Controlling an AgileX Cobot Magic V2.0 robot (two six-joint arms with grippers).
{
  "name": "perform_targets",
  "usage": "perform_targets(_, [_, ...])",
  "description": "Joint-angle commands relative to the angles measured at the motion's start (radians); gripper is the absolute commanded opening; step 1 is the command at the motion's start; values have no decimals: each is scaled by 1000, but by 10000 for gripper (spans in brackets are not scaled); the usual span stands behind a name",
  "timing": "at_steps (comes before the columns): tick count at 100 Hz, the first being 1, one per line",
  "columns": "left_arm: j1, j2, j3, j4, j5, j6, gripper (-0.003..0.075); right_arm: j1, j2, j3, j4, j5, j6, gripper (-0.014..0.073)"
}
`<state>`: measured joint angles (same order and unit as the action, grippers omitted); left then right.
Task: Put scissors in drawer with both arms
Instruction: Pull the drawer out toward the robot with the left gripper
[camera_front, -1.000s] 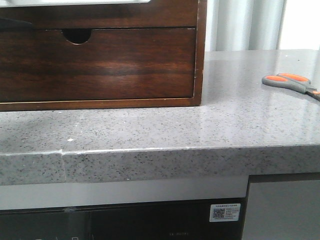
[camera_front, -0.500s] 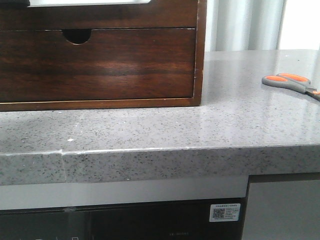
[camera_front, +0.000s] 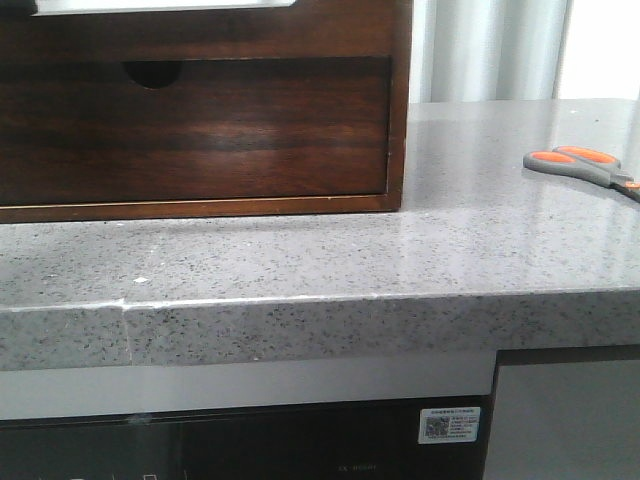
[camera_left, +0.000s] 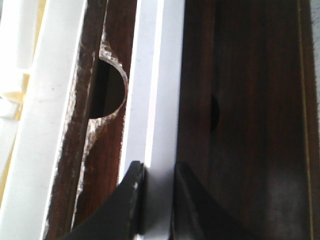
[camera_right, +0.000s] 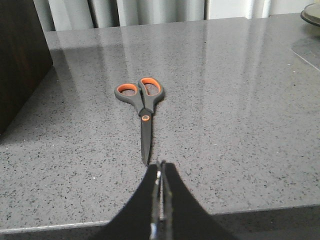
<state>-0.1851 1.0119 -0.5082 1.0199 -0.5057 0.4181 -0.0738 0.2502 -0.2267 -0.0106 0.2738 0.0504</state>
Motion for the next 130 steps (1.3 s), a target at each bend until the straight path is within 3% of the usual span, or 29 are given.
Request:
perform_targets(1, [-5, -61, 25, -28, -77, -34, -19, 4, 18, -33, 0, -74, -4, -66])
perform_targets(55, [-5, -414, 230, -28, -126, -90, -19, 28, 18, -33, 0, -72, -4, -66])
perform_targets(80, [-5, -455, 240, -28, -119, -122, -14, 28, 18, -33, 0, -68, -4, -66])
perform_targets(87, [-5, -455, 240, -26, -119, -127, 28, 28, 18, -33, 0, -66, -4, -66])
perform_targets(109, [-5, -455, 240, -23, -123, -140, 270, 28, 18, -33, 0, -66, -4, -66])
perform_targets(130, [-5, -455, 240, -23, -161, -166, 286, 28, 18, -33, 0, -102, -4, -66])
